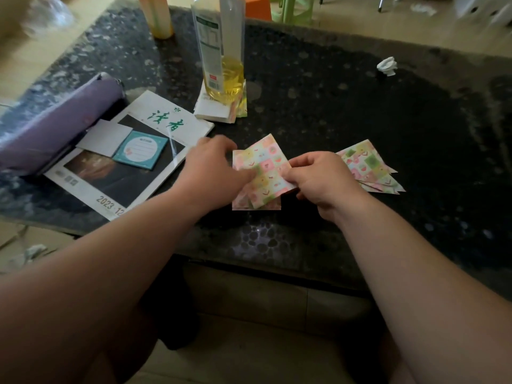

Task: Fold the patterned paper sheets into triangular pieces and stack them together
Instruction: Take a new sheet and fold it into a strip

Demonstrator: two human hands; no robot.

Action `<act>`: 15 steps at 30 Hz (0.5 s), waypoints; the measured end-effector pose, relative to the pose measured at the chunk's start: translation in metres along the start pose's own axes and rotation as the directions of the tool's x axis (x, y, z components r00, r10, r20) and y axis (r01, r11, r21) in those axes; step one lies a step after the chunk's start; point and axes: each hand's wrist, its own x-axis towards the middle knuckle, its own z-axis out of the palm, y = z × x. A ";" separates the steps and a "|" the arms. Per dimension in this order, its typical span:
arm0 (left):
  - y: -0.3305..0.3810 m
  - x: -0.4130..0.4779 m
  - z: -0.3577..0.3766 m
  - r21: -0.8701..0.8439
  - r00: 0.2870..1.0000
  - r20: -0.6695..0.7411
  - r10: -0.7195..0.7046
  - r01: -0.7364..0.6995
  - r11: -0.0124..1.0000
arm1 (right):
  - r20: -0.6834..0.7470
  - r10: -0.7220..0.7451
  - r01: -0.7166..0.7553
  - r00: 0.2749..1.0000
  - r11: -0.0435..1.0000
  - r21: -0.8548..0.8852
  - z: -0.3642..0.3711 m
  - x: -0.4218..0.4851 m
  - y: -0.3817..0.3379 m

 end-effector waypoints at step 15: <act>0.087 -0.034 0.037 -0.354 0.920 0.198 0.339 -0.255 0.900 | -0.057 -0.432 0.416 0.900 0.891 -0.183 -0.109 -0.066 0.082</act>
